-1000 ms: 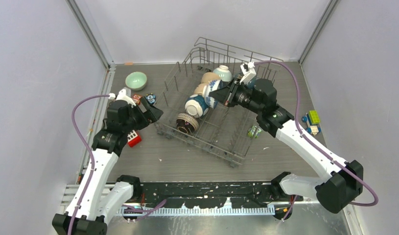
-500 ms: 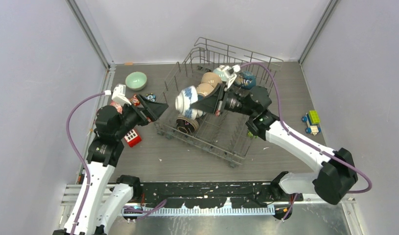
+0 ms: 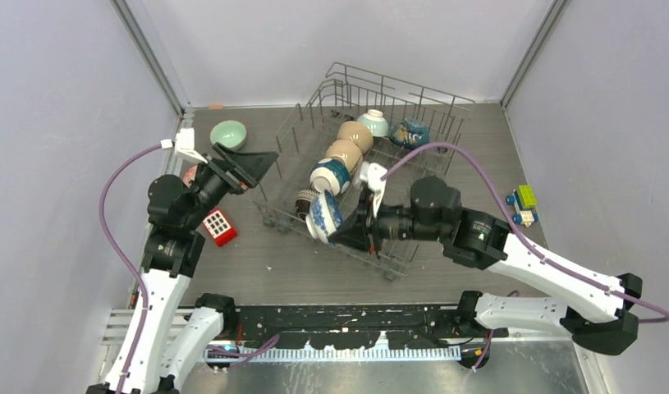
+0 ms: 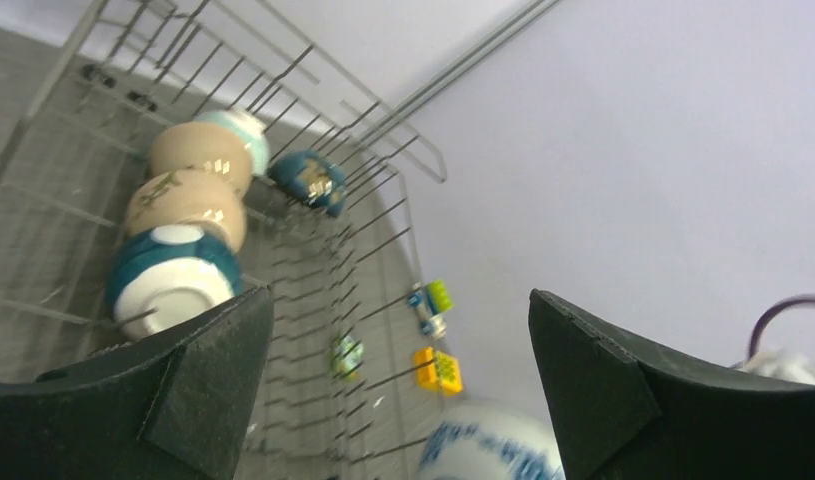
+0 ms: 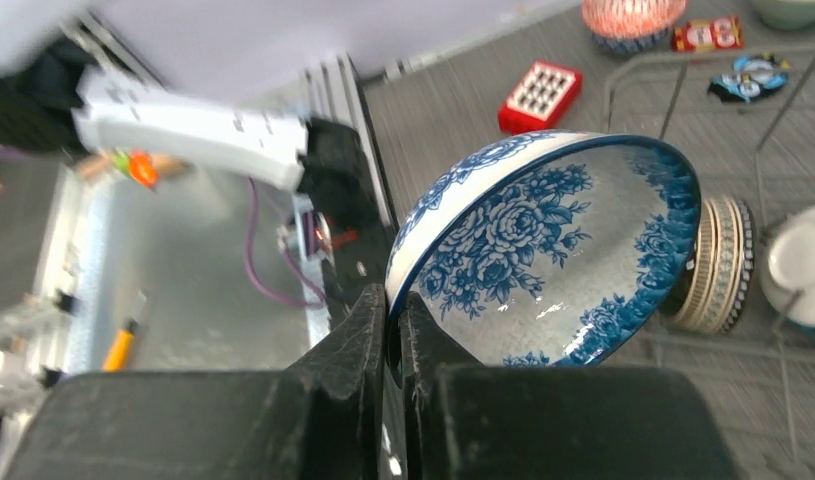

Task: Unload the bowls from the dish rack
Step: Place the bowl at the center of the board.

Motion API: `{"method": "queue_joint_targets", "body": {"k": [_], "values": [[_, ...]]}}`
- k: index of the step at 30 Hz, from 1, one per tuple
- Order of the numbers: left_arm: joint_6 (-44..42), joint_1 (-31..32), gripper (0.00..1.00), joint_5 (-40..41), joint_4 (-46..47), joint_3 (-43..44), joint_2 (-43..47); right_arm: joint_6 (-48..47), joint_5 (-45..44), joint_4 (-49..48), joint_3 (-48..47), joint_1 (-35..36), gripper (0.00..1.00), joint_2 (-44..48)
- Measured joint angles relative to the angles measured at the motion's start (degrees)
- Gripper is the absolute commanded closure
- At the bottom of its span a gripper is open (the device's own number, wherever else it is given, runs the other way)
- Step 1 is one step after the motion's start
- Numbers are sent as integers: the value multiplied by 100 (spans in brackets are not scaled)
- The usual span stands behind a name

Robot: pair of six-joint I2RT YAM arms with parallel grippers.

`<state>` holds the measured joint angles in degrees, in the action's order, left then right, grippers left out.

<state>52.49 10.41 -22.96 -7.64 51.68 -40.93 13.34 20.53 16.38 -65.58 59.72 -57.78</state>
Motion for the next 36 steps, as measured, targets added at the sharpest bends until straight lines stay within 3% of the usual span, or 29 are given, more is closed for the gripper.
{"method": "queue_joint_targets", "body": {"k": [3,6,12,21,28,36], "values": [[463,0,0,24,809,-256,-101,-553,-811,710,0,691,99,81],[601,0,0,-57,883,-302,-411,-1032,-1685,1325,0,1351,99,109],[-179,363,0,42,-673,229,-946,-1742,-3451,2267,-59,2568,99,68],[-1558,2555,0,1827,-3147,1591,-933,-2601,-5584,3128,-498,4227,99,-1040],[-2070,3427,0,3132,-4695,2144,-1163,-2885,-6166,3825,-658,4815,99,-1432],[-2610,4299,0,3753,-5687,3303,-1740,-3069,-6231,4428,-719,5147,99,-1738]]}}
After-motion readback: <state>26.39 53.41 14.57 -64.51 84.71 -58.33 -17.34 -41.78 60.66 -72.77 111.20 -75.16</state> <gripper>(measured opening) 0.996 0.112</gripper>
